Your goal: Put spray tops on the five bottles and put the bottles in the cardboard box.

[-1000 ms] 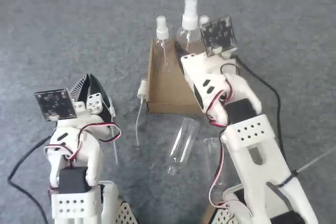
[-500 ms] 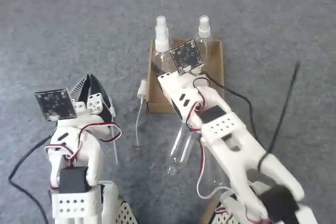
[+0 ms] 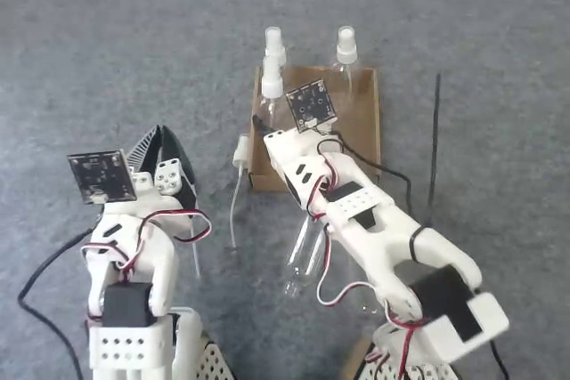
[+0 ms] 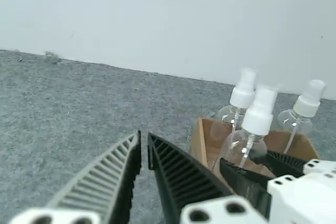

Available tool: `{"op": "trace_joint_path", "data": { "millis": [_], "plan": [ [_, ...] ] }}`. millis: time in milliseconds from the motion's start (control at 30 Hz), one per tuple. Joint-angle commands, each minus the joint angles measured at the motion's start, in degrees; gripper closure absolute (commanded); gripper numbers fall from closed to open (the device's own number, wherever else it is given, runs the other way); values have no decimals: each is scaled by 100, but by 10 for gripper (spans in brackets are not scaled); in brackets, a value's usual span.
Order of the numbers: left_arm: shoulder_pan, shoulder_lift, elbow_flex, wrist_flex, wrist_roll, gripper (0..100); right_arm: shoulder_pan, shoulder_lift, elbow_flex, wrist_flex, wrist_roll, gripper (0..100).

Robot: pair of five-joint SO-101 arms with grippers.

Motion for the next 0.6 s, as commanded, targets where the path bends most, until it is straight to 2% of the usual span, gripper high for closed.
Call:
{"op": "trace_joint_path", "data": {
  "millis": [0, 567],
  "plan": [
    [35, 26, -22, -132, 18, 990, 13, 145, -431, -224, -88, 993],
    [35, 35, -22, -132, 18, 990, -31, 541, -580, -233, -88, 991]
  ]
}}
